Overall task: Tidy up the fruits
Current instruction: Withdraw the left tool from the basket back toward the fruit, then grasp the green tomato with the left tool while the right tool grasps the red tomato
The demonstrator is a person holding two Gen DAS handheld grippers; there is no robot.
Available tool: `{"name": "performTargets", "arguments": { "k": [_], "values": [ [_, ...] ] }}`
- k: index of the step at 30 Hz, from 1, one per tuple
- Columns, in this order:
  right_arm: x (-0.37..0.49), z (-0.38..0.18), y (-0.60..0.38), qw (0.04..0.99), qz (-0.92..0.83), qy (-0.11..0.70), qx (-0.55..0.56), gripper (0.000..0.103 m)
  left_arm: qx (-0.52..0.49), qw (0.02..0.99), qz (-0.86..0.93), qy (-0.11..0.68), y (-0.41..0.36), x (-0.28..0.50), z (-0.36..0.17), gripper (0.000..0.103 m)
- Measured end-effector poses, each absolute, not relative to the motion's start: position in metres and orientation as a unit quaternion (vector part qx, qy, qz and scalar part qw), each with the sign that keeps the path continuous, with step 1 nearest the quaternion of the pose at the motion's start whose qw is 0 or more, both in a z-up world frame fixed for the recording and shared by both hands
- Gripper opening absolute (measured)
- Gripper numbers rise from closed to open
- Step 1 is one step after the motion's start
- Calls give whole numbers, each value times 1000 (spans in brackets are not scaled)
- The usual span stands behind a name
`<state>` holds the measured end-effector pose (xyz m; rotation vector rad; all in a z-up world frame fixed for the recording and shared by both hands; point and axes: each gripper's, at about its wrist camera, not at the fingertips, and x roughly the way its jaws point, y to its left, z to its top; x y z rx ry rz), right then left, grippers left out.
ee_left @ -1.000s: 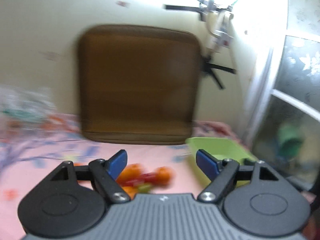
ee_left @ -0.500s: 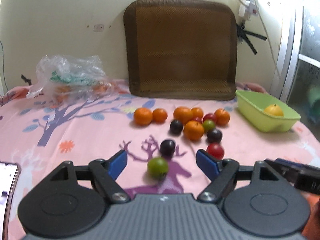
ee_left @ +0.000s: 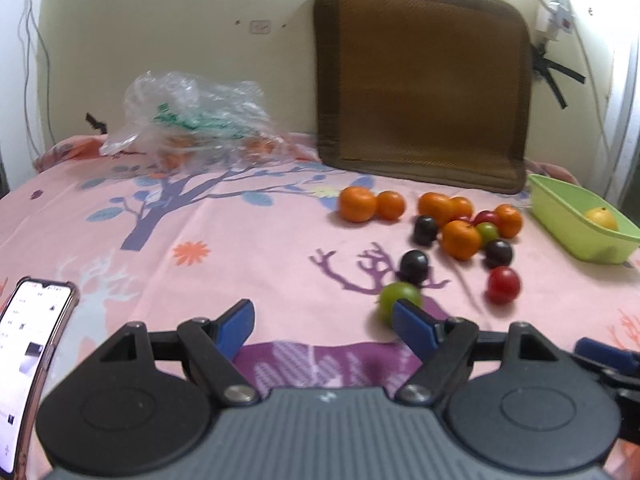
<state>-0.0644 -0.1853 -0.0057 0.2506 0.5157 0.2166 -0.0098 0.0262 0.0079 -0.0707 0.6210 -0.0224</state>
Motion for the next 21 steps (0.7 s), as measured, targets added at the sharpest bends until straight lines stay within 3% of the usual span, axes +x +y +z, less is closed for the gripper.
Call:
{"name": "performTargets", "arguments": {
  "k": [21],
  "values": [
    [-66,-7,-185,957,104,240,123,62,-27,953,4,303,32,-6,-1,79]
  ]
}}
